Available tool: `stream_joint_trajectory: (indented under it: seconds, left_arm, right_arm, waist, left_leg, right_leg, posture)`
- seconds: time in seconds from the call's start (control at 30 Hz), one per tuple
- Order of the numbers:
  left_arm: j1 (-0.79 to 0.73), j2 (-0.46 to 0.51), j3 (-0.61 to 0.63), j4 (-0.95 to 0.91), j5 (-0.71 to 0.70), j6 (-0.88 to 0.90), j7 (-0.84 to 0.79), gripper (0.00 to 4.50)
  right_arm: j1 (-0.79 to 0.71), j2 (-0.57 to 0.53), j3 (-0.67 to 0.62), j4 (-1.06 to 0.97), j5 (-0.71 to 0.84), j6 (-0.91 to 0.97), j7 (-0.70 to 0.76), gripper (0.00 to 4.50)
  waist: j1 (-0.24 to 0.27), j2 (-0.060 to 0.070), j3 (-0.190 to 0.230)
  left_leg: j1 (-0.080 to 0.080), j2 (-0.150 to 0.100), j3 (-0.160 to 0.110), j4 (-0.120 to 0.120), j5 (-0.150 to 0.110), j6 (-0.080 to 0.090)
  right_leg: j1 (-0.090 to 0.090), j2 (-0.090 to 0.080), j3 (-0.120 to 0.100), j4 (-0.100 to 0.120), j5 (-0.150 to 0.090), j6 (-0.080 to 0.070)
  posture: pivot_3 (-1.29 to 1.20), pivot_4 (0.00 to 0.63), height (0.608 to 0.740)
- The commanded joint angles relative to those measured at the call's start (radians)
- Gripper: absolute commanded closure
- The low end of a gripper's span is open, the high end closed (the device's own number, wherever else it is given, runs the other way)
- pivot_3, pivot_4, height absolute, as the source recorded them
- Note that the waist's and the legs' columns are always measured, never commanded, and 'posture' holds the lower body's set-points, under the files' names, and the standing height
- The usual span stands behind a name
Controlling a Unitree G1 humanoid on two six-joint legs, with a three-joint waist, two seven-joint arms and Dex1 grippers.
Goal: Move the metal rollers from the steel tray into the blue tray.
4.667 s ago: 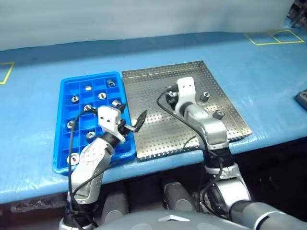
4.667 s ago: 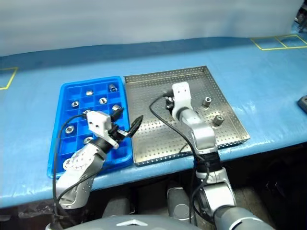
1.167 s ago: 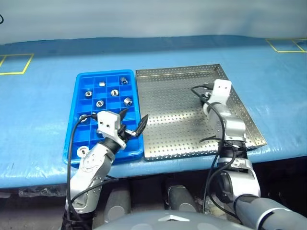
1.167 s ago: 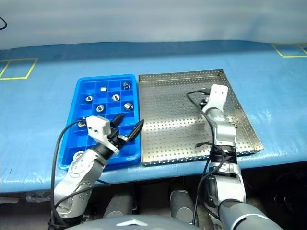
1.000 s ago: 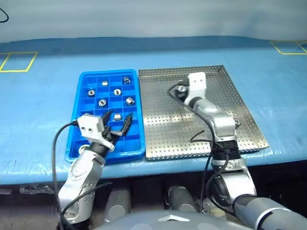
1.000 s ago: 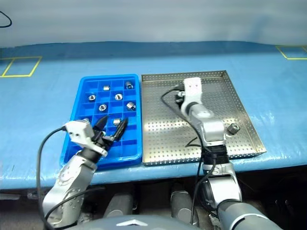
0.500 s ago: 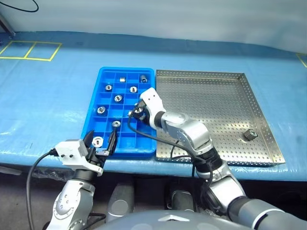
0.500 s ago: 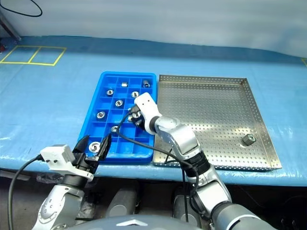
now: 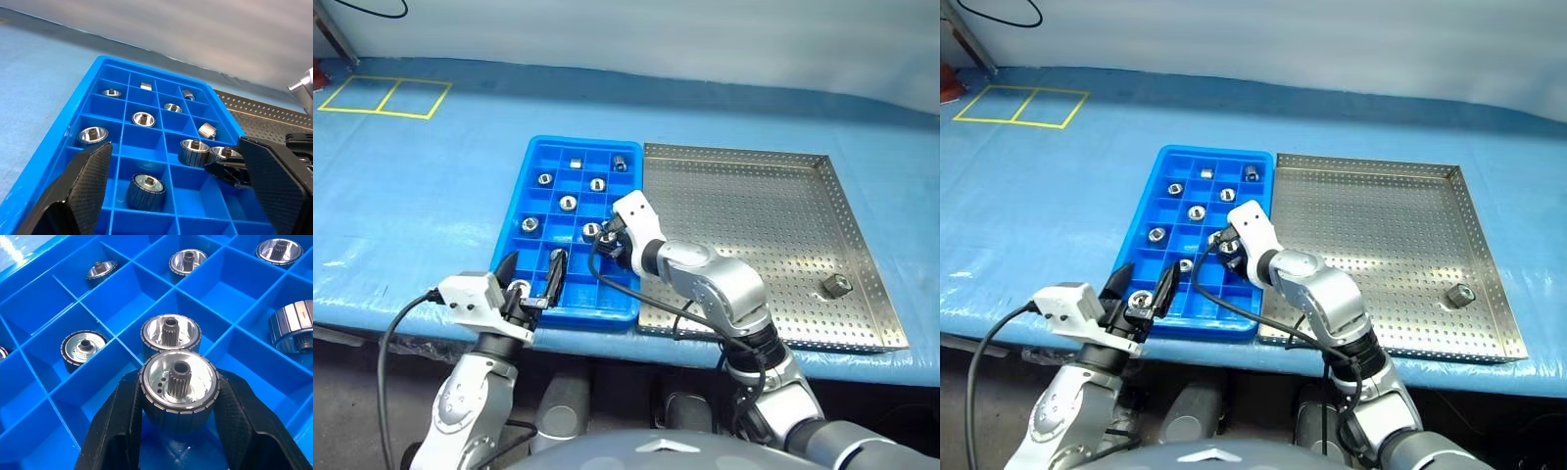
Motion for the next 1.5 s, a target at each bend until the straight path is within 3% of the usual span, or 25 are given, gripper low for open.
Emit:
stream_joint_trajectory:
  seconds: [0.03,0.5,0.67,0.93,1.07,1.13,1.3,1.5]
  left_arm:
    - [-0.019,0.013,-0.006,0.003,-0.013,0.0,-0.014,0.0]
    - [-0.091,0.041,-0.007,0.046,-0.03,0.03,-0.034,0.0]
    - [-0.233,0.046,0.052,0.126,-0.052,0.101,0.003,0.0]
    - [-0.386,-0.11,0.221,0.193,-0.488,0.267,0.116,0.0]
    - [-0.394,-0.215,0.292,0.214,-0.896,0.235,0.246,0.0]
    - [-0.381,-0.213,0.289,0.225,-1.007,0.219,0.283,0.0]
    - [-0.326,-0.201,0.247,0.231,-1.162,0.176,0.324,0.0]
    - [-0.275,-0.178,0.168,0.255,-1.22,0.157,0.341,0.0]
  right_arm:
    - [0.015,0.026,-0.077,-0.063,0.053,-0.028,0.015,2.81]
    - [0.04,-0.015,-0.085,-0.154,0.066,-0.039,-0.002,2.81]
    - [0.061,-0.042,-0.077,-0.221,0.081,-0.081,0.021,2.81]
    - [0.071,-0.083,-0.101,-0.338,0.134,-0.119,0.07,2.81]
    - [0.08,-0.09,-0.103,-0.363,0.151,-0.126,0.073,2.81]
    - [0.083,-0.097,-0.098,-0.372,0.161,-0.128,0.079,2.81]
    - [0.08,-0.112,-0.087,-0.381,0.186,-0.128,0.091,2.81]
    - [0.061,-0.119,-0.081,-0.387,0.213,-0.124,0.105,2.81]
  waist:
    - [-0.001,0.0,0.0]
    - [-0.04,0.0,0.0]
    - [-0.05,0.0,0.0]
    - [-0.082,0.0,0.0]
    - [-0.095,-0.001,0.0]
    - [-0.1,-0.001,0.0]
    - [-0.104,-0.001,0.0]
    - [-0.101,-0.001,0.0]
  left_leg:
    - [0.0,0.0,0.0,0.0,0.0,0.0]
    - [0.002,0.002,0.0,0.0,0.001,-0.001]
    - [0.003,0.002,-0.001,0.001,0.001,-0.001]
    - [0.003,0.002,-0.002,0.002,0.001,-0.001]
    - [0.003,0.002,-0.004,0.003,0.001,-0.001]
    - [0.004,0.002,-0.004,0.003,0.001,-0.001]
    - [0.004,0.001,-0.004,0.004,0.001,-0.001]
    - [0.004,0.001,-0.005,0.005,0.001,-0.001]
  right_leg:
    - [0.0,0.0,0.0,0.0,0.0,0.0]
    - [0.001,0.002,0.0,0.002,-0.001,0.002]
    - [0.001,0.003,0.0,0.003,0.0,0.0]
    - [0.003,0.003,0.0,0.002,0.005,0.006]
    - [0.004,0.003,-0.001,0.003,0.005,0.005]
    - [0.004,0.003,-0.001,0.004,0.005,0.005]
    - [0.005,0.003,-0.001,0.004,0.005,0.005]
    - [0.006,0.003,-0.001,0.004,0.002,0.0]
  posture:
    - [0.31,0.15,0.74]
    - [0.26,0.15,0.74]
    - [0.23,0.15,0.74]
    - [0.15,0.15,0.74]
    - [0.14,0.15,0.74]
    - [0.14,0.15,0.74]
    - [0.14,0.15,0.74]
    - [0.16,0.15,0.74]
